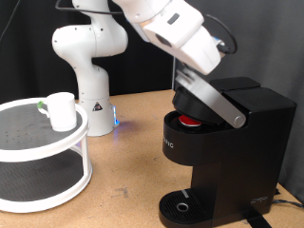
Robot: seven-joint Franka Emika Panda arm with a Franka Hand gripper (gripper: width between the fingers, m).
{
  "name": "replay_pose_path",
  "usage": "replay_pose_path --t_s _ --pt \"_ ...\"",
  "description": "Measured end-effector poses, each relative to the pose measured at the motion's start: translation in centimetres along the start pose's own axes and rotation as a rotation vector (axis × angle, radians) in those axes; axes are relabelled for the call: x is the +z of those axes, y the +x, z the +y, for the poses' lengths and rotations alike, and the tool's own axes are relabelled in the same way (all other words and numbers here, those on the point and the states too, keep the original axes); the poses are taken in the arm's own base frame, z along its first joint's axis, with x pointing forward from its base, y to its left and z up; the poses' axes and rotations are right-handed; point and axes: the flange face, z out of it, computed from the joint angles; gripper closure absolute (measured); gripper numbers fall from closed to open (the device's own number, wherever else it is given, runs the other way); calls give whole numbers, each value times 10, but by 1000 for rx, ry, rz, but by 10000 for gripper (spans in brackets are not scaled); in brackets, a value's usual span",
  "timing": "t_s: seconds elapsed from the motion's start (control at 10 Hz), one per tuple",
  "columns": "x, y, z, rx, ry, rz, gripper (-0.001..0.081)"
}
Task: Make a cup of coffee with the keurig machine
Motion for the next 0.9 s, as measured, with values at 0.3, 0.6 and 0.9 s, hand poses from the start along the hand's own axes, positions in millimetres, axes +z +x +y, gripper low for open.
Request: replay_pose_path --t_s 0.3,0.6,0.9 --pt "5 -28 13 -10 1 -33 802" --pt "7 -49 27 2 -24 -35 802" --pt "10 -59 37 24 -71 -23 802"
